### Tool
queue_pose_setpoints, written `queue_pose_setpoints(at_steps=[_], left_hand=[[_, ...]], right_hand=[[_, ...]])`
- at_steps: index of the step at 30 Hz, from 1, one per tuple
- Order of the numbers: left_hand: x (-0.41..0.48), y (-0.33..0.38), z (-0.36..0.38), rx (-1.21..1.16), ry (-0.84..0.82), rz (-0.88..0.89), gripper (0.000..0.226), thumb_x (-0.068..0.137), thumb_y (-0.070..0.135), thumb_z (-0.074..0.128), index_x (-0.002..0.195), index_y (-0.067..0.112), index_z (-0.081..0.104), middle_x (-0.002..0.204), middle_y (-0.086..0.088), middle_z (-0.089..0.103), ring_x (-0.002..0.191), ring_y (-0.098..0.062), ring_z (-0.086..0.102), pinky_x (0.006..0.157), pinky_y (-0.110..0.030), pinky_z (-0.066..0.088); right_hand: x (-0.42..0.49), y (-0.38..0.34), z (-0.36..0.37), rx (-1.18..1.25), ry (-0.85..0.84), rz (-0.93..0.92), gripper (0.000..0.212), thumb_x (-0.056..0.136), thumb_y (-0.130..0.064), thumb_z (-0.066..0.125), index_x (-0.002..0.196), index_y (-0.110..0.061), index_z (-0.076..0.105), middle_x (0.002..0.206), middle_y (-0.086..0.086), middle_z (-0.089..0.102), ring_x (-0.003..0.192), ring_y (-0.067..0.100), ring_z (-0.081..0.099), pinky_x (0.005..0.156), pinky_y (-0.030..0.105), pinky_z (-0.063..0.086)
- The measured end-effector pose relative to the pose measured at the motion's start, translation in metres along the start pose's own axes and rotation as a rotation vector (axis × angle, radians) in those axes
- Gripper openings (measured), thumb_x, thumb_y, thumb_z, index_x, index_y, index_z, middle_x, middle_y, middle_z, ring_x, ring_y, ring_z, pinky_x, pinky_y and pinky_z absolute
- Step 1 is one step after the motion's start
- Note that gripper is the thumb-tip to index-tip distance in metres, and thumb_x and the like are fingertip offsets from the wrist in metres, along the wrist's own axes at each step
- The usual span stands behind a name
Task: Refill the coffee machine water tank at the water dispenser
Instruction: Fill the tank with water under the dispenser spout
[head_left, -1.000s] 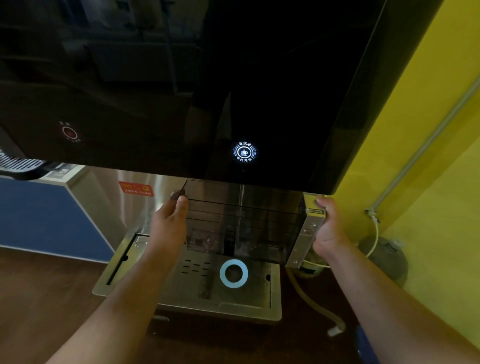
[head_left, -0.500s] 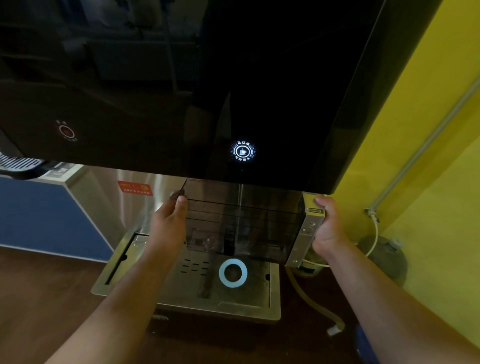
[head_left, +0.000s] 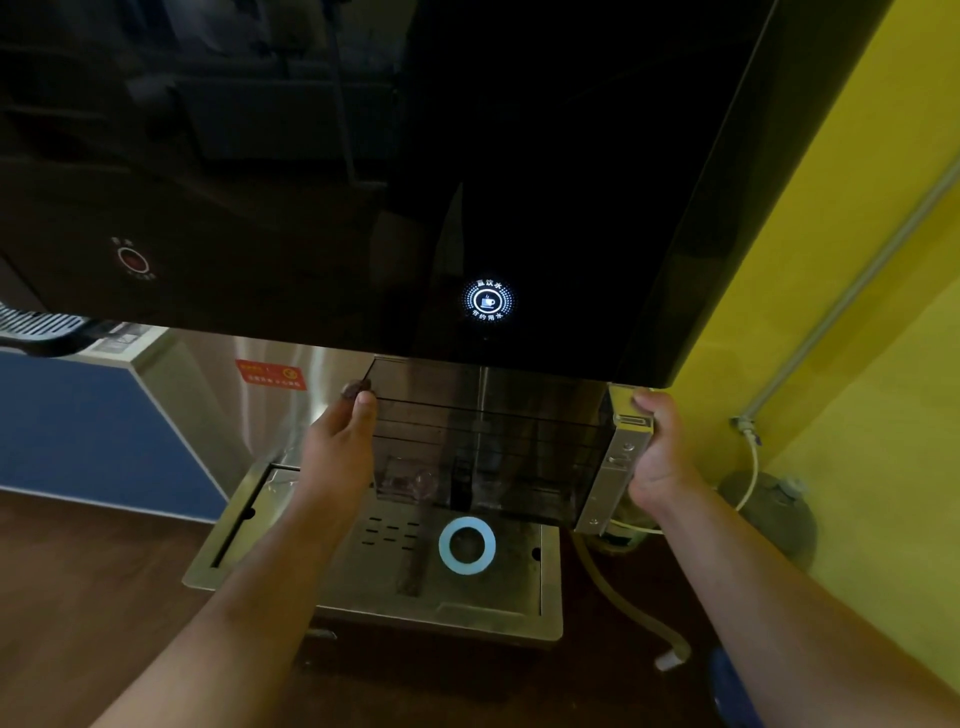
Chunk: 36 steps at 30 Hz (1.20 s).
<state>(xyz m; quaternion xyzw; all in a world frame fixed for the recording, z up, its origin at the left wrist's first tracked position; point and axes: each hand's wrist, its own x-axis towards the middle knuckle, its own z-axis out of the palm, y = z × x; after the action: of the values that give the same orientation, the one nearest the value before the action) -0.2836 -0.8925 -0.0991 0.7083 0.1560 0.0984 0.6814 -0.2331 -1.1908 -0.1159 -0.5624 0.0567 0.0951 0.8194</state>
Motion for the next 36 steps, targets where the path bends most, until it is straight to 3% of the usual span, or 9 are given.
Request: queue_pose_setpoints(at_steps=[8, 10, 14, 20, 24, 29, 32, 36], left_hand=[[-0.0018, 0.0012, -0.0002, -0.014, 0.011, -0.006, 0.042, 0.104, 0.032, 0.041, 0.141, 0.016, 0.050, 0.125, -0.001, 0.057, 0.130, -0.024, 0.049, 0.110, -0.040, 0.038], [-0.0023, 0.0016, -0.0005, -0.008, 0.011, -0.011, 0.041, 0.105, 0.032, 0.041, 0.141, 0.015, 0.051, 0.118, 0.003, 0.059, 0.125, -0.021, 0.052, 0.103, -0.034, 0.040], [-0.0053, 0.0049, 0.0012, -0.012, -0.002, -0.010, 0.031, 0.105, 0.030, 0.039, 0.130, 0.020, 0.055, 0.101, 0.010, 0.060, 0.101, -0.008, 0.057, 0.078, -0.020, 0.041], [-0.0031, 0.0042, -0.0002, -0.018, 0.005, -0.022, 0.041, 0.105, 0.032, 0.038, 0.141, 0.016, 0.050, 0.121, 0.001, 0.059, 0.126, -0.022, 0.050, 0.103, -0.035, 0.040], [-0.0024, 0.0054, -0.0002, -0.020, -0.008, -0.008, 0.035, 0.105, 0.031, 0.038, 0.135, 0.020, 0.053, 0.107, 0.010, 0.059, 0.119, -0.019, 0.052, 0.095, -0.031, 0.040], [-0.0020, 0.0028, -0.0020, -0.024, -0.005, -0.021, 0.039, 0.105, 0.035, 0.039, 0.139, 0.020, 0.052, 0.126, -0.004, 0.060, 0.127, -0.024, 0.051, 0.108, -0.041, 0.040], [-0.0036, 0.0030, -0.0022, -0.022, -0.018, -0.011, 0.039, 0.105, 0.033, 0.037, 0.138, 0.019, 0.052, 0.115, 0.003, 0.062, 0.118, -0.017, 0.055, 0.096, -0.029, 0.041], [-0.0009, 0.0006, -0.0031, -0.024, -0.019, -0.018, 0.041, 0.105, 0.036, 0.038, 0.140, 0.019, 0.051, 0.131, -0.008, 0.059, 0.130, -0.026, 0.050, 0.107, -0.039, 0.039]], right_hand=[[-0.0019, -0.0008, 0.0025, 0.023, 0.010, 0.006, 0.051, 0.053, -0.057, 0.070, 0.079, -0.014, 0.065, 0.082, 0.011, 0.063, 0.077, 0.028, 0.062, 0.076, 0.039, 0.047], [-0.0017, -0.0003, 0.0029, 0.019, 0.025, 0.010, 0.055, 0.048, -0.059, 0.073, 0.080, -0.014, 0.066, 0.083, 0.012, 0.063, 0.078, 0.028, 0.062, 0.076, 0.039, 0.047], [-0.0022, -0.0005, 0.0036, 0.025, 0.053, 0.002, 0.046, 0.061, -0.056, 0.061, 0.078, -0.014, 0.065, 0.083, 0.013, 0.062, 0.077, 0.028, 0.061, 0.076, 0.039, 0.047], [-0.0025, -0.0033, 0.0057, -0.007, 0.037, -0.017, 0.047, 0.061, -0.056, 0.062, 0.079, -0.012, 0.064, 0.084, 0.014, 0.062, 0.079, 0.029, 0.061, 0.077, 0.039, 0.046], [-0.0011, -0.0025, 0.0053, -0.027, 0.006, -0.020, 0.060, 0.051, -0.061, 0.070, 0.083, -0.011, 0.066, 0.085, 0.013, 0.065, 0.082, 0.030, 0.062, 0.078, 0.040, 0.047], [-0.0022, -0.0019, 0.0058, -0.014, 0.022, -0.018, 0.048, 0.068, -0.056, 0.056, 0.084, -0.012, 0.065, 0.086, 0.013, 0.065, 0.083, 0.029, 0.063, 0.078, 0.041, 0.047], [-0.0043, -0.0027, 0.0071, -0.012, 0.000, -0.029, 0.045, 0.076, -0.052, 0.049, 0.086, -0.011, 0.065, 0.086, 0.012, 0.066, 0.080, 0.027, 0.065, 0.076, 0.040, 0.048], [-0.0051, -0.0020, 0.0074, -0.023, -0.003, -0.042, 0.044, 0.079, -0.051, 0.046, 0.086, -0.011, 0.064, 0.084, 0.011, 0.067, 0.080, 0.026, 0.066, 0.075, 0.040, 0.048]])
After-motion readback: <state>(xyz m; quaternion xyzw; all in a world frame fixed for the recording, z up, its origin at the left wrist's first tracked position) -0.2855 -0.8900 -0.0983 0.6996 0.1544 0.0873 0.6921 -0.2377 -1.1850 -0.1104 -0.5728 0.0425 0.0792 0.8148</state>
